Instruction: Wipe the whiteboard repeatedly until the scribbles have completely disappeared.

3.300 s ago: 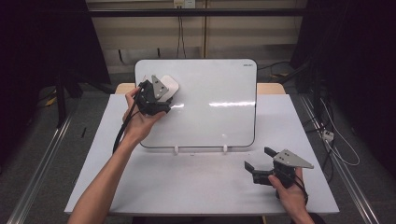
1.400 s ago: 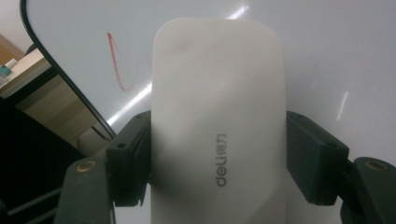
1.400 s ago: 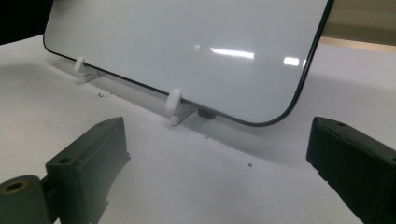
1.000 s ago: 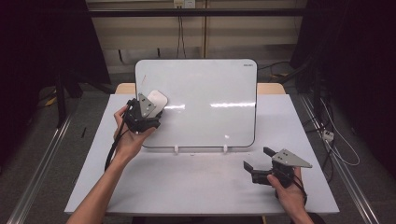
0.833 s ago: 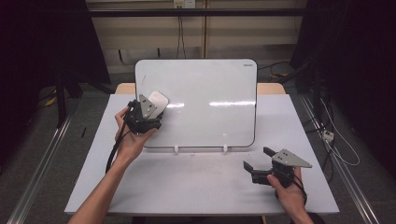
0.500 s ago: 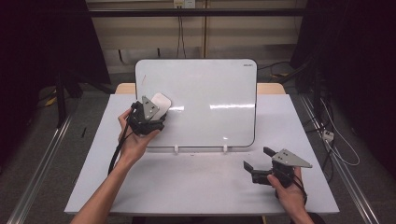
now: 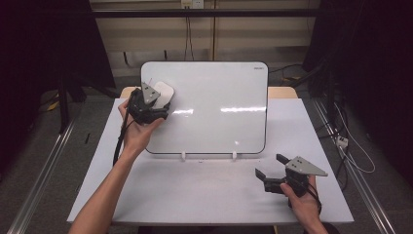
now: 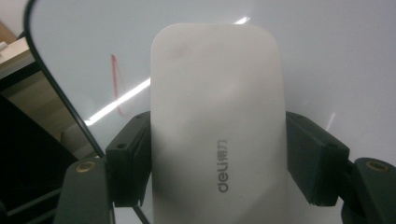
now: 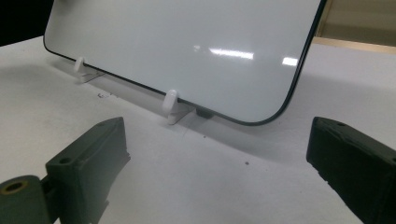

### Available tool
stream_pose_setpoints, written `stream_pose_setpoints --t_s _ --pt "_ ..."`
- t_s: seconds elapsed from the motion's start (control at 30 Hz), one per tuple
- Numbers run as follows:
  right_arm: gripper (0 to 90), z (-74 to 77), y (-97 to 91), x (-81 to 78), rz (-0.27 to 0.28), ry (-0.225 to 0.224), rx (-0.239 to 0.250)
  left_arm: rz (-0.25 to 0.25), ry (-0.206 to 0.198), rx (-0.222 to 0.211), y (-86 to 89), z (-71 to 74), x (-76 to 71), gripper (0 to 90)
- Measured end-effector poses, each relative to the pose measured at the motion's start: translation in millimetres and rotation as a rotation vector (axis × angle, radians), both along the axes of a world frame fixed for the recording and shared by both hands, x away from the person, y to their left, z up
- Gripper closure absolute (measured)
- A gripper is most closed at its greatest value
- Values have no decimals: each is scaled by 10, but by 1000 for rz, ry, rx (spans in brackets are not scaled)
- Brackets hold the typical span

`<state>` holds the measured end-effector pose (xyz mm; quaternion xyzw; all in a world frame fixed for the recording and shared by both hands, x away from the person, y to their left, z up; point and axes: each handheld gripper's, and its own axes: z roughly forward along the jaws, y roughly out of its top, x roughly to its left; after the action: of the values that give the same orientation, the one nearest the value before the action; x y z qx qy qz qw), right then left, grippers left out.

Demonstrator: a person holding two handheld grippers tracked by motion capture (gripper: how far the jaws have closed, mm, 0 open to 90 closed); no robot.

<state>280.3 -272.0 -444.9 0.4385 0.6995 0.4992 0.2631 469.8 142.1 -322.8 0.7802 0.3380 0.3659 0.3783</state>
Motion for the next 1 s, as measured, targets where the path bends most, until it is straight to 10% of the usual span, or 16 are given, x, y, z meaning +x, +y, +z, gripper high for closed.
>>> stream_pose_setpoints --t_s 1.0 --pt "51 0 -4 -8 -1 2 3 86 -3 -72 65 321 223 310"
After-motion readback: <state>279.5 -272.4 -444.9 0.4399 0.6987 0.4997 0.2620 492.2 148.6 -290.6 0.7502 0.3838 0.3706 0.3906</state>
